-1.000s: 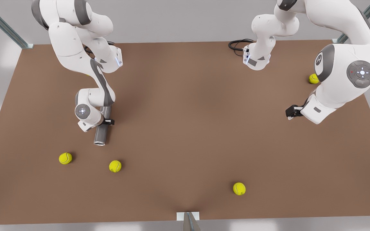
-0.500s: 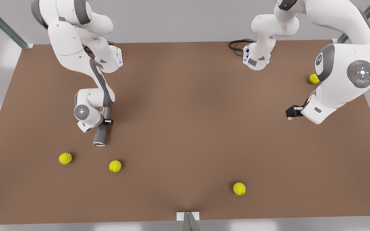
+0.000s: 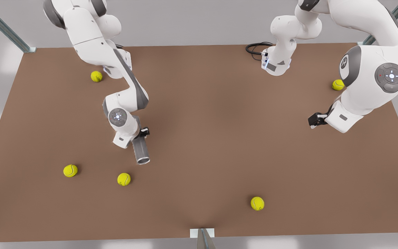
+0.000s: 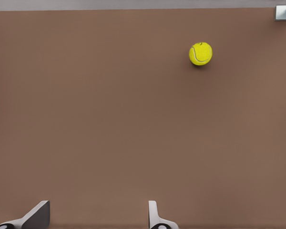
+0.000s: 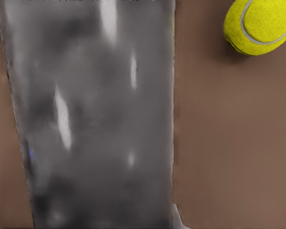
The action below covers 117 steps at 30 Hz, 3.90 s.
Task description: Put the tennis tube upright
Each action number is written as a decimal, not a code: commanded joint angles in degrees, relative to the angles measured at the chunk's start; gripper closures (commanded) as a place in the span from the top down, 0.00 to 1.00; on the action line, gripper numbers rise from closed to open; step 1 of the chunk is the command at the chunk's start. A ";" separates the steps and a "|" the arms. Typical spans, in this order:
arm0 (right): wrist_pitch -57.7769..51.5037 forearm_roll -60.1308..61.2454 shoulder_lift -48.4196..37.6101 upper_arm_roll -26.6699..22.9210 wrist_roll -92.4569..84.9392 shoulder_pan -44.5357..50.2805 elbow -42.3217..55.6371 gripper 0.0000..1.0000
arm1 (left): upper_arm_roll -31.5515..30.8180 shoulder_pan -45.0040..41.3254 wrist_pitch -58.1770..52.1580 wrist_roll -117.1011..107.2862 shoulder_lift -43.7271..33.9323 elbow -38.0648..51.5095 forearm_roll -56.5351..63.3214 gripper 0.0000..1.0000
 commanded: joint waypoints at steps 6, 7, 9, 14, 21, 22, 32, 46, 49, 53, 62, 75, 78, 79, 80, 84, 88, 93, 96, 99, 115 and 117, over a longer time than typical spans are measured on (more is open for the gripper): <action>-5.91 -5.93 13.57 3.29 -28.68 8.70 26.60 0.69 | 0.00 0.00 -0.02 -0.68 0.11 0.04 -0.03 1.00; -5.91 -14.81 15.86 5.22 -33.08 8.70 30.56 0.69 | 0.00 0.00 -0.11 -0.68 0.11 0.04 -0.03 1.00; -5.91 -29.75 17.27 6.54 -42.49 10.72 33.20 0.69 | 0.00 0.00 -0.11 -0.68 0.20 0.04 -0.12 1.00; -4.86 -36.35 22.02 9.00 -44.25 14.85 36.28 0.69 | 0.00 0.00 -0.11 -1.03 0.46 -0.14 -0.03 1.00; -5.12 -35.56 26.33 8.92 -36.17 17.31 36.37 0.69 | 0.08 0.00 -0.72 -2.08 0.55 -0.23 -1.44 1.00; -5.30 -35.48 26.50 8.92 -33.54 17.31 36.28 0.69 | 0.08 0.00 -0.64 -2.08 0.55 -0.23 -1.44 1.00; -4.77 -29.15 31.42 8.39 -31.33 17.40 36.90 0.69 | 0.00 0.00 -0.37 -1.99 0.81 -0.23 -1.44 1.00; -4.86 -28.09 30.99 8.39 -31.42 18.37 38.13 1.00 | -1.06 0.00 -0.55 -2.35 0.72 -0.05 -6.45 1.00; -5.91 -27.21 28.00 8.65 -31.51 18.54 37.51 1.00 | -0.80 0.17 1.73 -1.73 2.39 -0.66 -18.39 1.00; -24.00 -18.61 14.21 9.36 -31.07 17.75 36.63 1.00 | 4.48 1.40 10.43 20.85 3.54 -19.82 -44.07 1.00; -52.76 -5.68 -6.71 -13.76 -3.56 0.61 39.97 1.00 | 4.04 -0.09 20.71 63.13 12.68 -29.76 -64.81 1.00; -56.80 -1.73 -8.83 -19.30 3.03 -2.82 37.16 1.00 | 3.86 -12.66 38.74 91.70 14.87 -43.73 -94.69 1.00; -56.80 -0.85 -8.48 -19.30 3.03 -2.82 37.16 1.00 | 3.95 -14.95 39.00 91.70 15.93 -43.56 -95.57 1.00; -56.89 -0.58 -8.48 -19.30 3.03 -2.82 37.07 1.00 | 3.95 -15.21 38.91 91.79 16.19 -43.47 -95.48 1.00; -56.89 -0.58 -8.39 -19.30 3.03 -2.82 37.07 1.00 | 3.95 -15.65 38.74 91.78 16.28 -43.56 -95.40 1.00; -56.89 -0.58 -8.13 -19.30 3.03 -2.82 36.90 1.00 | 3.86 -16.09 37.68 91.52 15.40 -45.84 -95.40 1.00; -56.89 -0.58 -8.04 -19.30 2.86 -2.82 36.90 1.00 | 3.42 -16.18 35.93 91.26 15.84 -46.55 -97.06 0.86; -56.80 -0.50 -7.60 -19.21 2.77 -2.64 36.98 1.00 | 1.05 -16.18 34.43 91.43 18.30 -45.58 -101.55 0.83; -56.80 0.12 -7.42 -19.21 2.59 -2.81 36.98 1.00 | 0.26 -16.26 34.52 91.61 18.65 -45.58 -102.69 0.83; -56.80 0.12 -7.42 -19.21 2.59 -2.64 36.98 1.00 | 0.09 -16.26 34.69 91.61 19.71 -44.88 -103.74 0.83; -56.71 0.21 -7.34 -19.21 2.42 -2.82 36.98 1.00 | -1.41 -17.67 34.34 90.82 22.78 -42.33 -108.05 0.46; -56.71 0.30 -7.34 -19.21 2.42 -2.82 36.98 1.00 | -1.23 -17.58 34.34 89.85 22.08 -42.41 -107.79 0.38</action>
